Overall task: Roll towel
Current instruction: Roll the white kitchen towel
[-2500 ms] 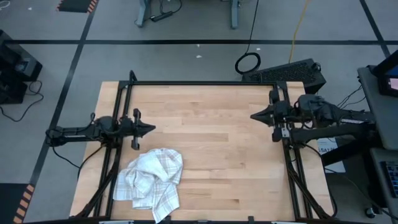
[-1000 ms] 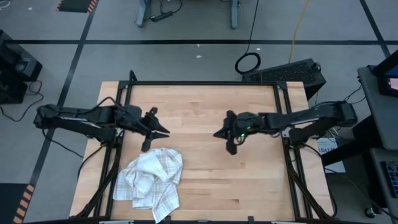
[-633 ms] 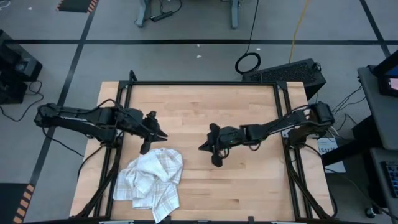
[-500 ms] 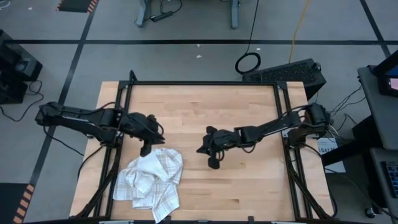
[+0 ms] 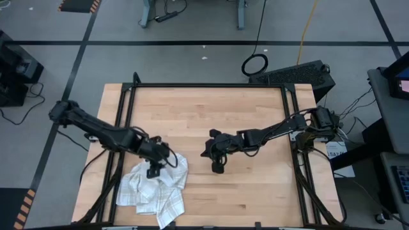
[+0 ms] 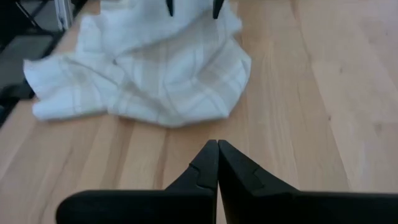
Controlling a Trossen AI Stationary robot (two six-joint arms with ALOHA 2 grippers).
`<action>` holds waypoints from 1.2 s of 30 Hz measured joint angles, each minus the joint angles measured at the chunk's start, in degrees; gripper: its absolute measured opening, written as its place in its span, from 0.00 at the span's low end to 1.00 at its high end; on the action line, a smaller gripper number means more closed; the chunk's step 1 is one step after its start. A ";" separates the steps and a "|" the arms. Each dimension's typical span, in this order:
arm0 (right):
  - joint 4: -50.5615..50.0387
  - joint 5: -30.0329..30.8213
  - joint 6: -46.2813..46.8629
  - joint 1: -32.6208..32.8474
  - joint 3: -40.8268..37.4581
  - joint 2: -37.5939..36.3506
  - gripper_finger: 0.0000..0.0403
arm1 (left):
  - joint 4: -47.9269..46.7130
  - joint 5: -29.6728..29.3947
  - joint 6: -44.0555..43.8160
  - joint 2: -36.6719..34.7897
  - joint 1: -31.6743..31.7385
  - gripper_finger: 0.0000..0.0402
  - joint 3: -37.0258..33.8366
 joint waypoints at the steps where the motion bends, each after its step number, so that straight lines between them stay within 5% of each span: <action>1: -0.90 0.00 -0.11 0.00 -0.01 0.00 0.00 | -0.02 0.00 -0.22 1.54 -0.48 0.64 0.00; 5: -5.04 0.00 -0.36 0.00 -0.01 0.00 0.00 | 0.03 0.17 -1.40 6.79 -2.00 0.75 0.00; 9: -8.87 0.00 -1.03 0.00 -0.01 0.00 0.00 | 0.15 2.82 -1.25 11.81 -3.23 0.69 0.00; 12: -11.84 -0.02 -1.16 0.00 -0.01 0.00 0.00 | 1.42 3.42 0.34 14.83 -4.17 0.51 0.00; 16: -15.81 -0.07 -0.06 0.11 -0.01 0.00 0.00 | 5.17 2.81 2.03 16.66 -4.38 0.13 0.07; 18: -18.19 -0.07 0.57 0.36 -0.01 0.00 0.00 | 6.63 2.20 1.99 16.67 -3.82 0.05 0.07; 26: -28.55 -0.15 2.46 4.24 -0.04 -0.85 0.00 | 6.62 -0.31 3.13 11.90 -2.58 0.02 0.09; 36: -23.27 3.26 1.27 8.53 -0.04 -1.07 0.00 | 3.96 -1.42 3.53 3.21 -0.95 0.02 0.99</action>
